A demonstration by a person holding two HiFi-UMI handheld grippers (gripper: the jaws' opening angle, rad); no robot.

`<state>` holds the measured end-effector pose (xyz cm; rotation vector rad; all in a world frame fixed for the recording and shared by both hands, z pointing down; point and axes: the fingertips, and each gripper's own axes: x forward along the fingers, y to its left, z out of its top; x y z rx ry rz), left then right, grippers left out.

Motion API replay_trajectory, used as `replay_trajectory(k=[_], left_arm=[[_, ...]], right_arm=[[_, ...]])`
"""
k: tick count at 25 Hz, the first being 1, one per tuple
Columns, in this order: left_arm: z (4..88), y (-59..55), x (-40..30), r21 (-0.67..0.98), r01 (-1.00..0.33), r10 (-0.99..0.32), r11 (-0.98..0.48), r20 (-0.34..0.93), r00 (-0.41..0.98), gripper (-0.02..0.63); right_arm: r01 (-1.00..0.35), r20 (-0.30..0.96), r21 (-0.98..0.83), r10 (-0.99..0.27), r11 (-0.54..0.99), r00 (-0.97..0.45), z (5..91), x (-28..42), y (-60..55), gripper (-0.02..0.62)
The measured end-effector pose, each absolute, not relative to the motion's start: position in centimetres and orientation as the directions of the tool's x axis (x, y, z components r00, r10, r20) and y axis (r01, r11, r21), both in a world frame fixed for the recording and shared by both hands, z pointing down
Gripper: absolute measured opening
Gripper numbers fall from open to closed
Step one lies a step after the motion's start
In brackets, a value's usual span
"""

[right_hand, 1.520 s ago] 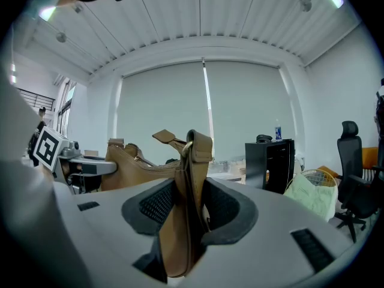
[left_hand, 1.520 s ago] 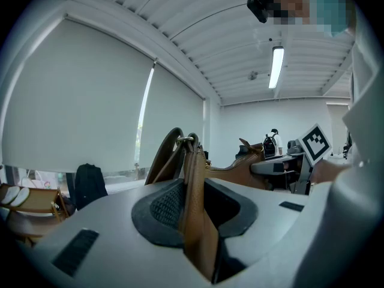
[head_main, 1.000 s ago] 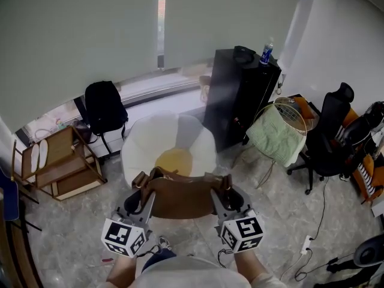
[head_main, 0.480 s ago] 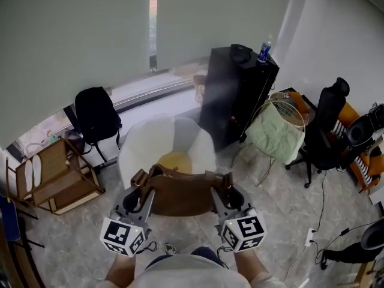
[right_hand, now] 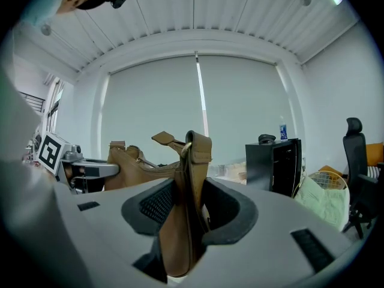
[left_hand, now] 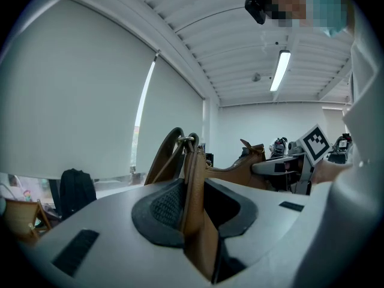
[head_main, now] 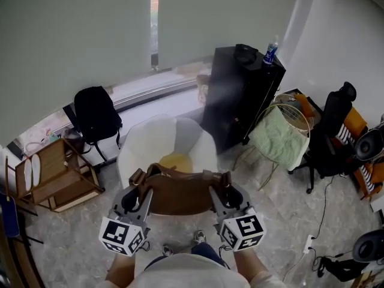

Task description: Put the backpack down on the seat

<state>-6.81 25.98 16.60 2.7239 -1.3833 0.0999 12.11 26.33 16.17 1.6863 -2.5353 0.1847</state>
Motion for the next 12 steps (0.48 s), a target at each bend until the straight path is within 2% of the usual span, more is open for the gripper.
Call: replay_trajectory(k=[12], left_arm=[[16.6, 21.5, -0.7, 0.056, -0.884, -0.88, -0.463, 0.088, 0.467, 0.109]], right_arm=[[-0.853, 0.143, -0.034, -0.842, 0.52, -0.519, 15.6, 17.9, 19.0, 0.169]])
